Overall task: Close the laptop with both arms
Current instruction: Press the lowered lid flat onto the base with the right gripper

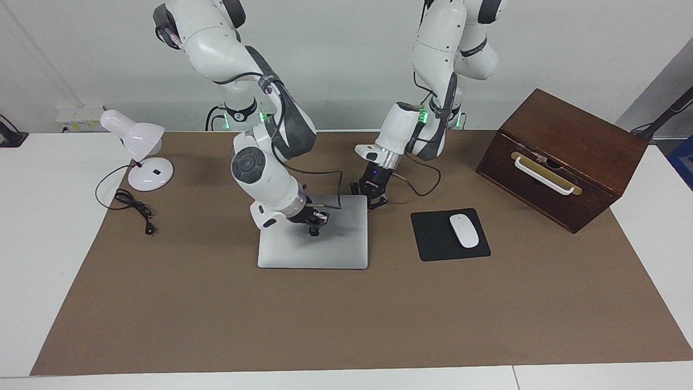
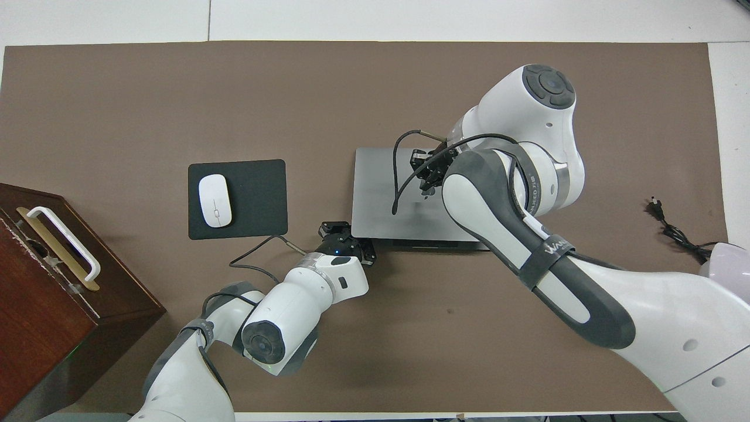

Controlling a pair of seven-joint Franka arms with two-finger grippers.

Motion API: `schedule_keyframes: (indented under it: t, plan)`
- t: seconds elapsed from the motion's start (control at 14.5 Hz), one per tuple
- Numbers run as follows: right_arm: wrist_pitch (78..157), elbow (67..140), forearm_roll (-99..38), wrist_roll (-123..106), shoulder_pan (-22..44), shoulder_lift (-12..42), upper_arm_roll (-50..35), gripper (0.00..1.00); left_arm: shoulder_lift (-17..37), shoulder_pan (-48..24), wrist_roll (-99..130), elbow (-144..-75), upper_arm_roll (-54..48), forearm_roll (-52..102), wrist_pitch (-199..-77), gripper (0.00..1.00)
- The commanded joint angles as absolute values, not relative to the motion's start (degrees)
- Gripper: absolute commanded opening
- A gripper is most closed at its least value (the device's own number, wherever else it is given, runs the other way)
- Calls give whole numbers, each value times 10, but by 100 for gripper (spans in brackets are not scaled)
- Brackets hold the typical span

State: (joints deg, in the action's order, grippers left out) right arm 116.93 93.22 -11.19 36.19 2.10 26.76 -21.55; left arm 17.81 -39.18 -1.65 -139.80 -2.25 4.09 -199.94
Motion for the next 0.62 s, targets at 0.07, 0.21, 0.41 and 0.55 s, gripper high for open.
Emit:
schedule_keyframes:
  t: [0.07, 0.21, 0.41, 0.55]
  plan:
    - [1142, 928, -90, 349, 11, 240, -222, 0, 214, -381, -33, -1403, -20, 48, -1997, 0]
    - [1134, 929, -68, 309, 8, 222, -219, 0, 214, -381, -28, -1403, -21, 47, -1996, 0]
    - [1111, 927, -40, 245, -4, 193, -205, 0, 214, -381, -25, -1403, -21, 47, -1996, 0]
    - [1088, 927, -38, 202, -8, 169, -183, 0, 210, -380, -24, -1404, -22, 48, -1995, 0]
